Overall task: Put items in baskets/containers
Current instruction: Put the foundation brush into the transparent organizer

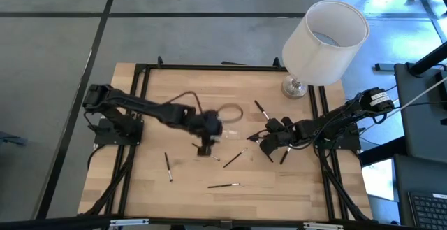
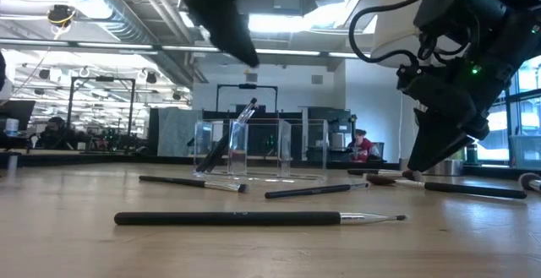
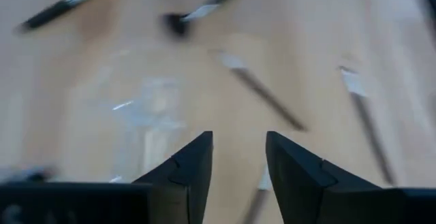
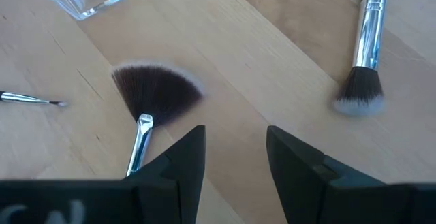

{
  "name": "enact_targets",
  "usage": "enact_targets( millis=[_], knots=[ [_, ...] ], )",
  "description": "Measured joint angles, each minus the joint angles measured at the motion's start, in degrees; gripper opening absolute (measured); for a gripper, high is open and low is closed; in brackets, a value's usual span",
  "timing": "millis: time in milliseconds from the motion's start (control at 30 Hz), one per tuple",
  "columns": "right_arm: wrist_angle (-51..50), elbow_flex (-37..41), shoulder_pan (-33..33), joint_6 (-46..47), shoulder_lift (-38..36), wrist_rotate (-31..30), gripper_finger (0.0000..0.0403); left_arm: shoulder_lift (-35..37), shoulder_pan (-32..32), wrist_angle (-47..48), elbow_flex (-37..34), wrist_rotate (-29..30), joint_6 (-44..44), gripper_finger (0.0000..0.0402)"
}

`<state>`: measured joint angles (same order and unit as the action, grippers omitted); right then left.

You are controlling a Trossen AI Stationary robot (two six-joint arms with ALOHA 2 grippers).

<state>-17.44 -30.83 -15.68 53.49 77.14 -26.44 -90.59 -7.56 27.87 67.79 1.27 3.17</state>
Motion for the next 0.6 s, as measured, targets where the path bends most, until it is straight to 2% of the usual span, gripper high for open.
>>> enact_targets(
  millis=[133,300,433,600],
  knots=[
    [0.08,0.00,0.00,0.00,0.00,-0.06,0.0156,-2.79,-5.60,-0.21,0.07,1.80,-1.93,0.0133],
    [1.26,0.00,0.06,-0.02,0.00,-1.43,0.0156,-10.24,-9.60,0.31,0.06,2.27,-1.06,0.0122],
    [2.77,0.00,0.74,-0.04,0.00,-1.44,0.0156,-15.95,-10.44,1.74,0.02,4.34,-3.11,0.0117],
    [6.65,0.00,1.60,-2.37,0.00,-1.29,0.0156,-18.66,-10.34,3.44,-0.01,9.34,-6.02,0.0118]
  ],
)
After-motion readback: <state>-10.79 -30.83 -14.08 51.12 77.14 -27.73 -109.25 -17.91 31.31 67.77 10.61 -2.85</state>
